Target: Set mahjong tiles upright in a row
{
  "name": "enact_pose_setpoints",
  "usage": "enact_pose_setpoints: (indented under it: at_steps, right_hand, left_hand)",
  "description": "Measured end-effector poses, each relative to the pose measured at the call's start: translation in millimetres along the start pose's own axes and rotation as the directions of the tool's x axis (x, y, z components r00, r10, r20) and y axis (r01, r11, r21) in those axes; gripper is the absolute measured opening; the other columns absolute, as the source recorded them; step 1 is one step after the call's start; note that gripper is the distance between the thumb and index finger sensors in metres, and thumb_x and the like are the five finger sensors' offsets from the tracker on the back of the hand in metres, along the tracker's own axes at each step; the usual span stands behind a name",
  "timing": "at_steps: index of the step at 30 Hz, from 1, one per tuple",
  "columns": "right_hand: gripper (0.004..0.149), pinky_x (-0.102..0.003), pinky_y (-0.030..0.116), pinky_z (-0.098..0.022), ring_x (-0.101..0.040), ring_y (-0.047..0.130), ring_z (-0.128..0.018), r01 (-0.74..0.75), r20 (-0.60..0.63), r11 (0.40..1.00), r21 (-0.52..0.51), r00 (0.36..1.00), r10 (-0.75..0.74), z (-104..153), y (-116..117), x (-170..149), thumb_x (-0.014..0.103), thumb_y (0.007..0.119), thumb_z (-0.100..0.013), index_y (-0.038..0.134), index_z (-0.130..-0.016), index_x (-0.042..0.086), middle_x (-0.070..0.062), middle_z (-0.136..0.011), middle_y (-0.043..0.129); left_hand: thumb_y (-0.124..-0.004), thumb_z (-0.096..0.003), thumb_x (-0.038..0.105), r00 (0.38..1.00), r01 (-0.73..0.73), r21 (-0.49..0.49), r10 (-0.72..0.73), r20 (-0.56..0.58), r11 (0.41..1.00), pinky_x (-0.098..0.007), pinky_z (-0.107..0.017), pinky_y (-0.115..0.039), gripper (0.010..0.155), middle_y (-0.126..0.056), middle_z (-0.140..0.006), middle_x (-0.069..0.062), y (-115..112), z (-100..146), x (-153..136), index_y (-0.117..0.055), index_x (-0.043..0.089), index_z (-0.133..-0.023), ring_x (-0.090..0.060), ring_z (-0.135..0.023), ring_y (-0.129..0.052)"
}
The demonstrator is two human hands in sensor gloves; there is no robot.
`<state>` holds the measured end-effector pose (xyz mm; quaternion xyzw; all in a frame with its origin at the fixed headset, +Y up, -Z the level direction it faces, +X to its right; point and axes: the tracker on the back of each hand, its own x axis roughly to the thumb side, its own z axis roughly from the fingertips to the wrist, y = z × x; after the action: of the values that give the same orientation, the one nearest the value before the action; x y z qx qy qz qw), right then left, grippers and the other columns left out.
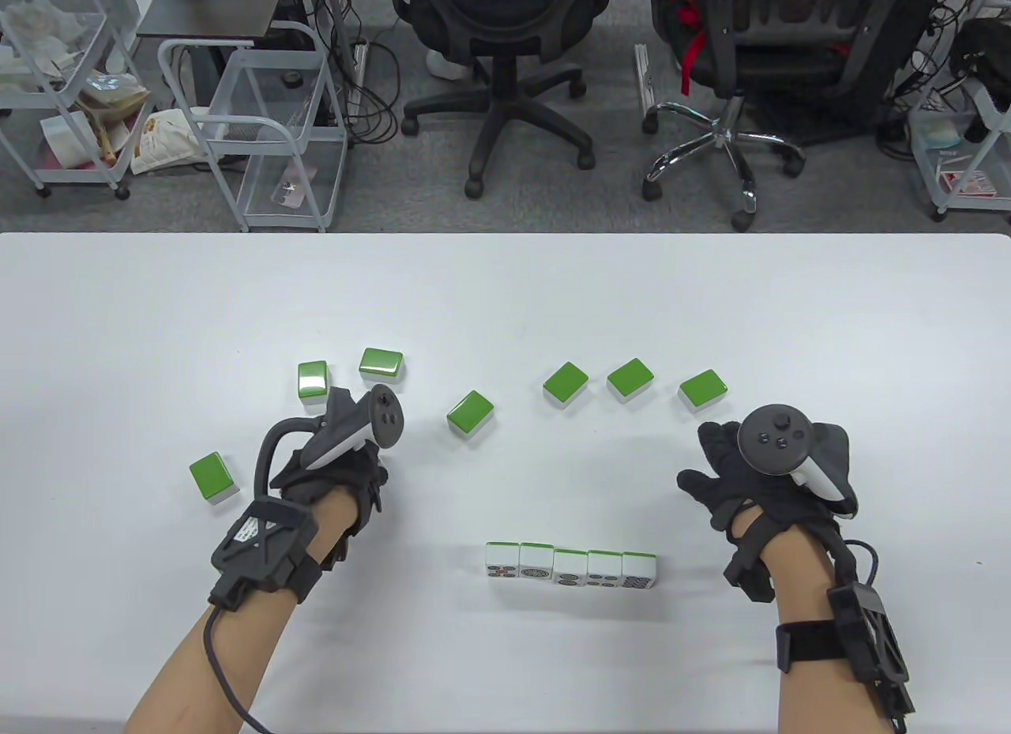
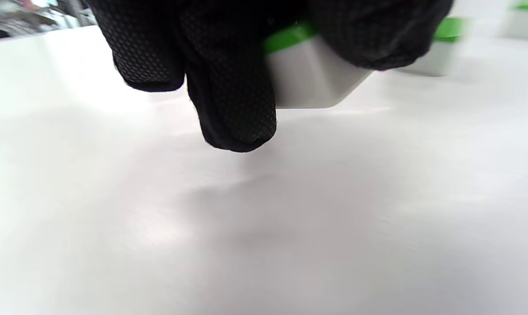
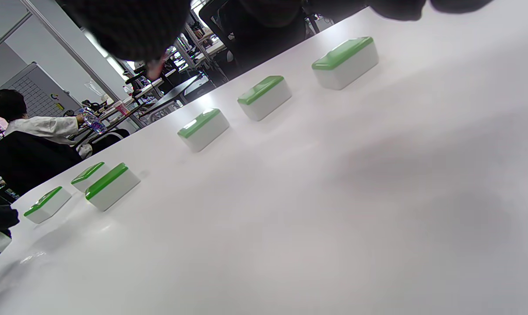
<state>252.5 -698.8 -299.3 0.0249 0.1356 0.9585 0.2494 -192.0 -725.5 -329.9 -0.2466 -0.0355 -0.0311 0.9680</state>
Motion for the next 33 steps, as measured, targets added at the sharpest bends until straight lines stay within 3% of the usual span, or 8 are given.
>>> enact_pose_setpoints:
  at_steps: [4,6,9,18,24,31,33]
  right_hand:
    - [0.079,-0.07,0.055,-0.056,-0.062,0.051,-0.088,0.004,0.001,1.0,0.001,1.0,-0.004,0.4,0.2,-0.2,0.048,0.078,-0.035,0.051,-0.097,0.006,-0.03,-0.103,0.043]
    - [0.079,-0.07,0.055,-0.056,-0.063,0.051,-0.088,0.005,0.002,1.0,0.009,1.0,-0.005,0.4,0.7,0.0,0.048,0.078,-0.035,0.051,-0.097,0.006,-0.03,-0.103,0.043]
    - [0.079,-0.07,0.055,-0.056,-0.063,0.051,-0.088,0.008,0.001,1.0,0.014,1.0,-0.008,0.9,0.7,-0.1,0.048,0.078,-0.036,0.051,-0.097,0.006,-0.03,-0.103,0.043]
    - [0.08,-0.07,0.055,-0.056,-0.063,0.051,-0.088,0.017,-0.006,0.999,0.029,1.0,-0.017,0.7,1.1,-2.1,0.048,0.078,-0.036,0.05,-0.097,0.006,-0.03,-0.103,0.042]
    - [0.079,-0.07,0.055,-0.056,-0.063,0.05,-0.088,0.031,-0.018,0.995,0.097,0.999,-0.03,-0.4,7.0,-4.7,0.048,0.077,-0.036,0.049,-0.097,0.006,-0.03,-0.103,0.042]
    - [0.079,-0.07,0.056,-0.056,-0.063,0.051,-0.088,0.071,-0.005,0.995,0.066,0.997,-0.071,-0.4,2.9,-4.8,0.048,0.077,-0.036,0.05,-0.097,0.006,-0.03,-0.103,0.043]
    - [0.079,-0.07,0.056,-0.056,-0.063,0.051,-0.087,0.069,-0.005,0.995,0.066,0.998,-0.069,-0.1,2.9,-4.9,0.048,0.078,-0.036,0.05,-0.097,0.006,-0.03,-0.103,0.043]
  left_hand:
    - [-0.076,-0.0244,0.041,0.96,-0.041,-0.144,0.078,0.268,0.989,-0.042,-0.063,-0.082,0.077,-0.069,-0.104,-0.003,-9.4,26.7,35.6,-0.052,0.029,-0.097,-0.012,-0.066,-0.108]
    - [-0.076,-0.0244,0.041,0.927,-0.057,-0.234,0.138,0.348,0.971,-0.042,-0.063,-0.082,0.077,-0.069,-0.104,-0.003,-19.7,33.4,52.5,-0.052,0.028,-0.097,-0.012,-0.066,-0.108]
    - [-0.077,-0.0242,0.041,0.909,-0.008,-0.289,0.127,0.396,0.957,-0.041,-0.062,-0.083,0.078,-0.071,-0.102,-0.005,-29.1,35.5,67.5,-0.052,0.025,-0.096,-0.012,-0.065,-0.11]
    - [-0.077,-0.0244,0.041,0.903,0.008,-0.278,0.112,0.414,0.961,-0.04,-0.062,-0.083,0.078,-0.073,-0.101,-0.001,-33.5,34.9,81.1,-0.051,0.027,-0.096,-0.01,-0.064,-0.11]
    - [-0.075,-0.0259,0.041,0.897,-0.074,-0.27,0.183,0.403,0.96,-0.04,-0.062,-0.083,0.073,-0.075,-0.101,0.004,-33.1,31.6,78.0,-0.053,0.031,-0.096,-0.012,-0.062,-0.111]
    - [-0.073,-0.0268,0.042,0.884,-0.162,-0.225,0.243,0.399,0.961,-0.042,-0.062,-0.081,0.068,-0.088,-0.093,0.012,-32.5,26.7,74.8,-0.06,0.038,-0.093,-0.013,-0.062,-0.109]
    - [-0.073,-0.0271,0.042,0.881,-0.175,-0.25,0.265,0.392,0.952,-0.042,-0.062,-0.08,0.067,-0.089,-0.091,0.014,-33.3,24.2,73.9,-0.061,0.038,-0.093,-0.014,-0.062,-0.109]
